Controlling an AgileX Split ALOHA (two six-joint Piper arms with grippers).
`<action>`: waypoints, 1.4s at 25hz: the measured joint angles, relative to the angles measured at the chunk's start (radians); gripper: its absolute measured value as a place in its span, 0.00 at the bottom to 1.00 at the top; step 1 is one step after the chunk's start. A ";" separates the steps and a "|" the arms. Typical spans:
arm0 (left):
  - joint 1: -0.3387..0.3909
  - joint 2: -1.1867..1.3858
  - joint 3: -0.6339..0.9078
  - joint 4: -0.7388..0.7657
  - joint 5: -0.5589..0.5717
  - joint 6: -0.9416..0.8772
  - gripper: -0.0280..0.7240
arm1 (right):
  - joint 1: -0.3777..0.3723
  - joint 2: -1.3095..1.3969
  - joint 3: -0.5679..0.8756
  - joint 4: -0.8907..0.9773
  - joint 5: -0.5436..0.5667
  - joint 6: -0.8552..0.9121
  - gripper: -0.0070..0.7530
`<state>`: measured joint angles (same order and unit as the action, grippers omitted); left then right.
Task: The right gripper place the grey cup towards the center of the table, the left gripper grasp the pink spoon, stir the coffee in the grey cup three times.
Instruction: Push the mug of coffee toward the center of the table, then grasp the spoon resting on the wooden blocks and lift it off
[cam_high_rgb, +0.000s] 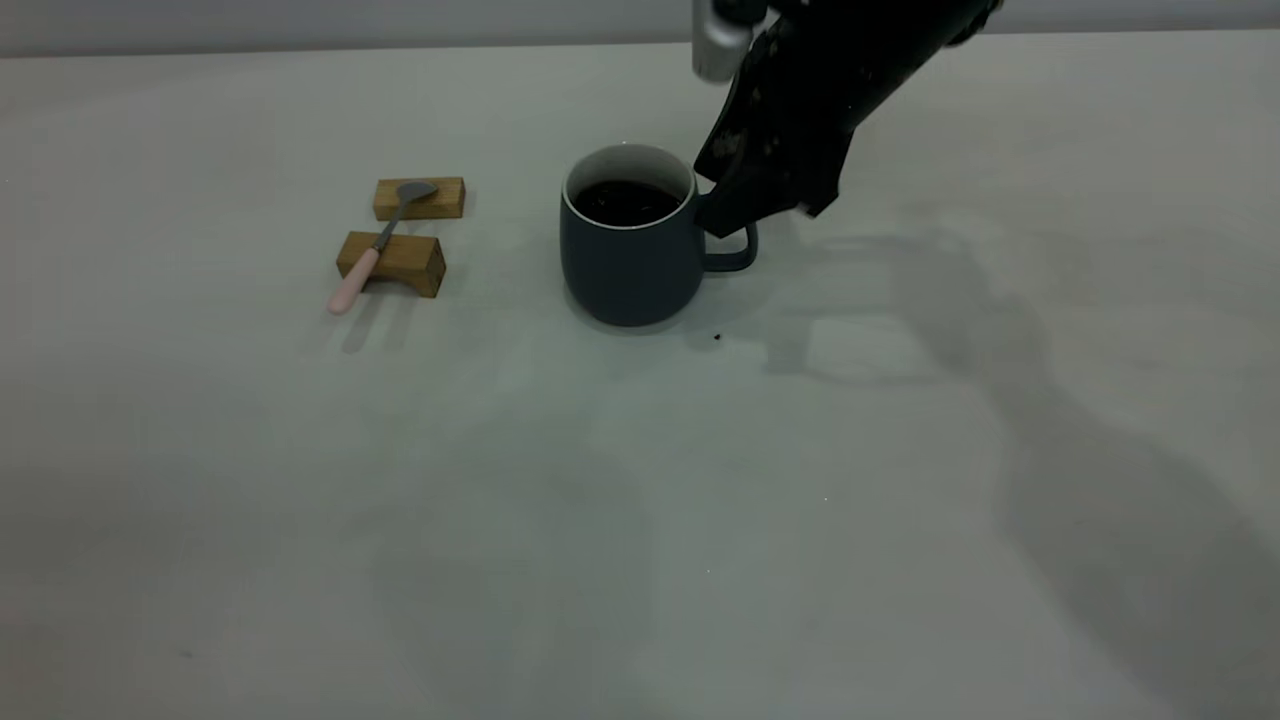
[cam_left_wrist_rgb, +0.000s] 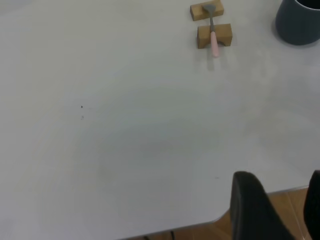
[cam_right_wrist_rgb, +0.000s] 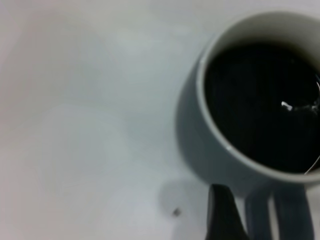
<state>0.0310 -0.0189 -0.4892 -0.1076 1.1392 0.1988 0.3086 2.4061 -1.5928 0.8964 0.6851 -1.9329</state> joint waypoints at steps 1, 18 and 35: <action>0.000 0.000 0.000 0.000 0.000 0.000 0.48 | -0.001 -0.024 0.002 -0.043 0.033 0.053 0.66; 0.000 0.000 0.000 0.000 0.000 0.000 0.48 | -0.101 -0.776 0.028 -0.392 0.535 1.375 0.66; 0.000 0.000 0.000 0.000 0.000 0.000 0.48 | -0.103 -1.618 0.704 -0.731 0.536 1.680 0.66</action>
<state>0.0310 -0.0189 -0.4892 -0.1076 1.1392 0.1988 0.2058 0.7883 -0.8885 0.1654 1.2208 -0.2532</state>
